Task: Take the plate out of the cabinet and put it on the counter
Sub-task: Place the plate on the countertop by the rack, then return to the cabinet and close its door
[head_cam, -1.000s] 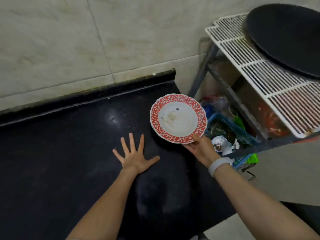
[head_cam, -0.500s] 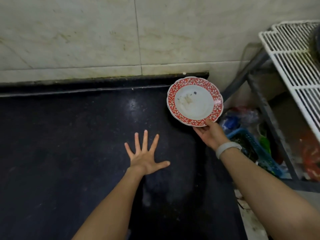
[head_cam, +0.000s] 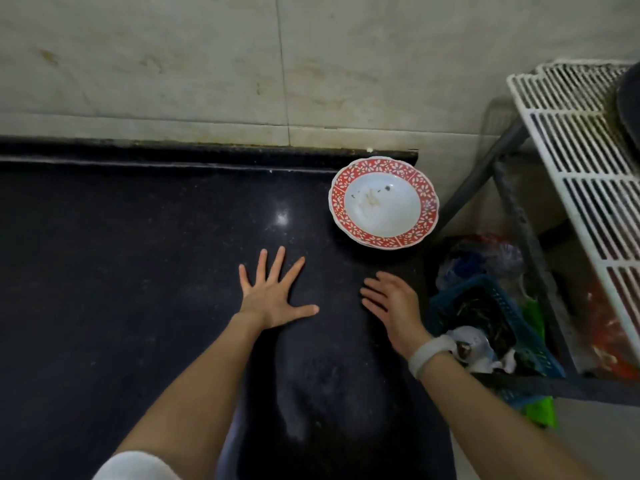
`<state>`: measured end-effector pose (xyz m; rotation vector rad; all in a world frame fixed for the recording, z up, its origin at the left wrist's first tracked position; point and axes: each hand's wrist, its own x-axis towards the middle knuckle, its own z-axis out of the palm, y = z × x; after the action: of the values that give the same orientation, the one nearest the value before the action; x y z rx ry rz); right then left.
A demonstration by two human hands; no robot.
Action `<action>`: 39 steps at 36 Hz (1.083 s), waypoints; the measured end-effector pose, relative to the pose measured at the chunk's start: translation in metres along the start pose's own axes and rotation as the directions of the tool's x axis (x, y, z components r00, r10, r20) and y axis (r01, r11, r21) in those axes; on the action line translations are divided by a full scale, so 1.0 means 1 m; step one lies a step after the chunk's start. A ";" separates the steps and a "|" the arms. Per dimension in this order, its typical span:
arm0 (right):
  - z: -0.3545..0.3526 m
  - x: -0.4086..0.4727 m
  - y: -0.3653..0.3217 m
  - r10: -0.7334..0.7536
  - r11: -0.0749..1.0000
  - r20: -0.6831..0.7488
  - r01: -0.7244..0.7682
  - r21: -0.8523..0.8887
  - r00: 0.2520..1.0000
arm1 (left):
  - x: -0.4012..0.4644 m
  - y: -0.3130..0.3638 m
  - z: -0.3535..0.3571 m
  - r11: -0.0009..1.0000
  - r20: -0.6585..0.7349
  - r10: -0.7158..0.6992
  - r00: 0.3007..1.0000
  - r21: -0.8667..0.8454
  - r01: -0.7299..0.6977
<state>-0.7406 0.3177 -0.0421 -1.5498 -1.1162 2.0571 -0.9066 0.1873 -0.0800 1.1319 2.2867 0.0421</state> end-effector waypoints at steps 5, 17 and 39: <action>-0.003 -0.037 0.044 -0.232 0.848 0.168 0.284 -0.447 0.958 | -0.052 0.006 0.021 0.983 -0.251 -0.086 0.964 -0.182 0.040; 0.101 -0.151 0.136 0.018 0.371 0.717 0.661 -0.652 0.697 | -0.269 -0.098 0.074 0.650 -0.313 -0.691 0.652 -0.665 0.369; 0.390 -0.412 0.405 0.469 0.063 0.857 0.960 -0.271 0.212 | -0.623 -0.379 0.175 0.156 -0.113 -0.986 0.122 -0.884 0.440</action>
<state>-0.8779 -0.3654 -0.0359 0.6324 -3.4265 1.3621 -0.7960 -0.5530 -0.0270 -0.9144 2.7809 0.9945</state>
